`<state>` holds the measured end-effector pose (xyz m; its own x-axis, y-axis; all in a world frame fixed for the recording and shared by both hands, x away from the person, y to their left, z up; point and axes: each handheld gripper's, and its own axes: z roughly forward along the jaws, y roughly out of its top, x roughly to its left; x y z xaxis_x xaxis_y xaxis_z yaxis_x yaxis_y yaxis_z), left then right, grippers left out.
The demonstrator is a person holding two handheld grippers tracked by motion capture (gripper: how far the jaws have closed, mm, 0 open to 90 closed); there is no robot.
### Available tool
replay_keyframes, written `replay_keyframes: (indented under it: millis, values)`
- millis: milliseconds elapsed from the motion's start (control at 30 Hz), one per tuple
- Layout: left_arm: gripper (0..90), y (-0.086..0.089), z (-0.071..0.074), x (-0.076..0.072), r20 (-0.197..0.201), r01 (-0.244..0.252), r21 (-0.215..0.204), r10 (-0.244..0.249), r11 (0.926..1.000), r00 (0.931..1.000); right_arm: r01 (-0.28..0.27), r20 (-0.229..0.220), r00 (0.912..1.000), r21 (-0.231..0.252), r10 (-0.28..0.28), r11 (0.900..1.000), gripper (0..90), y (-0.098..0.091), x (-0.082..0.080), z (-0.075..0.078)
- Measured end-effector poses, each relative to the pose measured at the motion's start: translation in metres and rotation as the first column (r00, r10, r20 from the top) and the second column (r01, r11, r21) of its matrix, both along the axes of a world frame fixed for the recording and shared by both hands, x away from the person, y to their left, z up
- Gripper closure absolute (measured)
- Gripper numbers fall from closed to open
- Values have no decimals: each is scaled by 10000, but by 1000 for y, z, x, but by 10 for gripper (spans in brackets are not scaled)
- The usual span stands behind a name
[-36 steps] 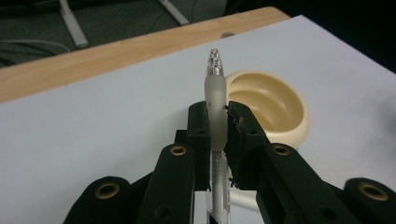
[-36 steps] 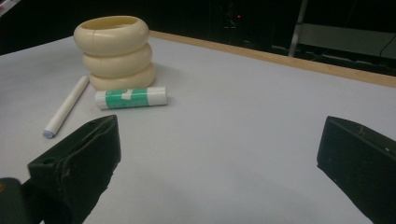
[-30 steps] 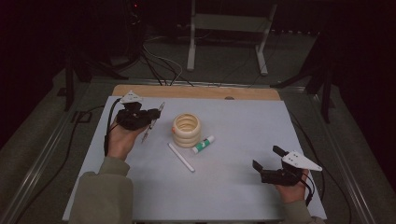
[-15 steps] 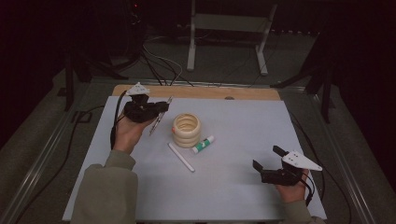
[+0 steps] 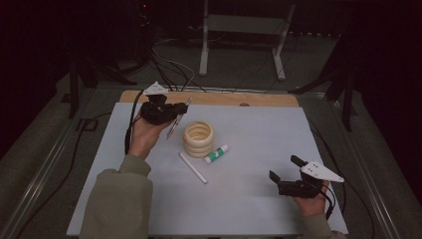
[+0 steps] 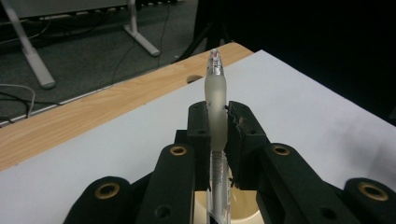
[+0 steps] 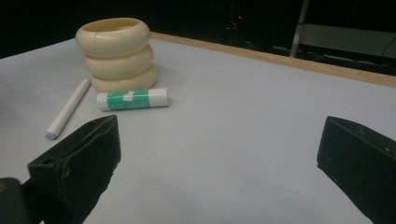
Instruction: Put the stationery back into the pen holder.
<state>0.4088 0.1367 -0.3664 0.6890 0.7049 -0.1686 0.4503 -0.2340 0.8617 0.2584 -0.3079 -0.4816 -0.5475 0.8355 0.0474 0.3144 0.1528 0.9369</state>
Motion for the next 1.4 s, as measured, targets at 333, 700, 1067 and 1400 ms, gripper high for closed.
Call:
replay_keyframes:
  millis: [333,700,1067,1400]
  values:
    - [811,-16,4,8,219,212,-157,-208,9997,9995,-43,11,10000,-39,43,10000,1,0,0,0]
    - [810,-39,3,16,389,369,-150,-363,9992,9986,-56,12,10000,-141,56,9999,1,1,1,0]
    - [808,-52,-12,26,242,212,-207,-207,9996,9995,-50,20,10000,-167,51,9998,1,1,1,0]
    - [807,-59,-20,30,657,-29,-266,46,9996,9978,-62,33,10000,-143,62,9999,1,0,0,0]
